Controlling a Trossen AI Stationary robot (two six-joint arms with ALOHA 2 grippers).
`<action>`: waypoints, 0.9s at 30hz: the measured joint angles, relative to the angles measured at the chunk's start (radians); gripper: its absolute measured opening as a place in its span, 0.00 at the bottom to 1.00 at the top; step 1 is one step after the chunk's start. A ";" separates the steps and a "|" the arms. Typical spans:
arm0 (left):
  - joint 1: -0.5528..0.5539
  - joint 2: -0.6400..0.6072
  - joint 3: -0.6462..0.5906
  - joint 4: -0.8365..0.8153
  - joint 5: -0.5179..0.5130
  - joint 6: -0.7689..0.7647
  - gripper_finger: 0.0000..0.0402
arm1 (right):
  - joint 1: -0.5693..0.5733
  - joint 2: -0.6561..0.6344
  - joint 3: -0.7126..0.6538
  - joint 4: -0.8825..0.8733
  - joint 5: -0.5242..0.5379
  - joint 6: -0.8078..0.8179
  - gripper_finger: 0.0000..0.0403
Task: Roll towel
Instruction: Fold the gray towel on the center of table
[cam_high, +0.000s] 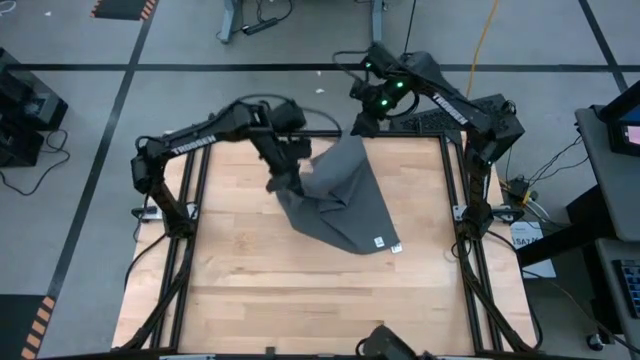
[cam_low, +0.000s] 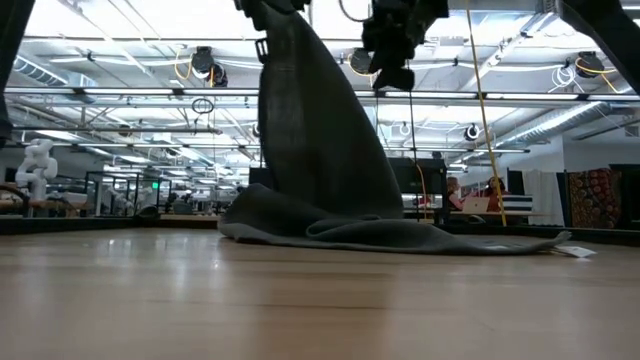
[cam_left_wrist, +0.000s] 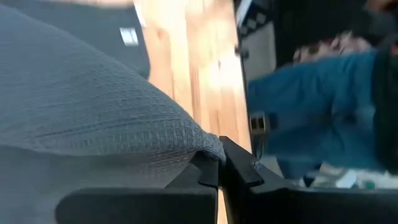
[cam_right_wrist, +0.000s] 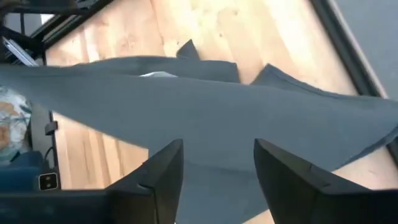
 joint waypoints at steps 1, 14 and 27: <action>-0.022 0.000 0.000 -0.012 -0.014 -0.002 0.00 | 0.004 0.009 -0.014 0.017 -0.004 0.000 0.47; -0.143 -0.028 -0.002 0.049 -0.087 -0.153 0.00 | -0.097 0.017 -0.478 0.519 0.013 0.239 0.48; -0.151 -0.051 -0.002 0.052 -0.088 -0.180 0.00 | 0.050 -0.137 -0.948 0.439 0.104 0.319 0.48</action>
